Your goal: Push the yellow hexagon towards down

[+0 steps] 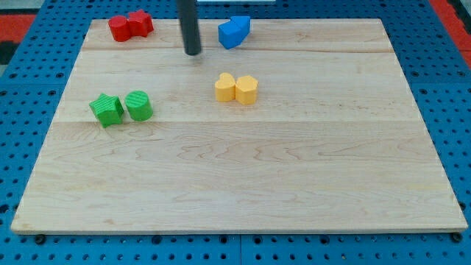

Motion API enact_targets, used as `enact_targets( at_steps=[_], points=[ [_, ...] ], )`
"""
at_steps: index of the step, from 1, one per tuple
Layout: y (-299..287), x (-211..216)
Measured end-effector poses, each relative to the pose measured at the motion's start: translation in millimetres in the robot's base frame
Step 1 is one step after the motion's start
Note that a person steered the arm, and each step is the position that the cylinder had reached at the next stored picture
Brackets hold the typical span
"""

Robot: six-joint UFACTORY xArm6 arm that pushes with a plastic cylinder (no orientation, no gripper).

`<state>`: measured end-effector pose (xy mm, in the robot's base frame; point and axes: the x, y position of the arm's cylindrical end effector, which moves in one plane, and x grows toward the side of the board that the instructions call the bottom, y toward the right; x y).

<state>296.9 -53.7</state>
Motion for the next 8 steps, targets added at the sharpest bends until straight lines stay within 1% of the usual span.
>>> enact_targets(
  at_steps=[1, 2, 3, 4, 5, 7, 8],
  points=[
    [40.0, 34.5],
    [68.5, 48.4],
    [77.7, 79.6],
    [106.3, 112.8],
    [91.4, 120.4],
    [73.0, 118.1],
    [45.2, 118.3]
  ],
)
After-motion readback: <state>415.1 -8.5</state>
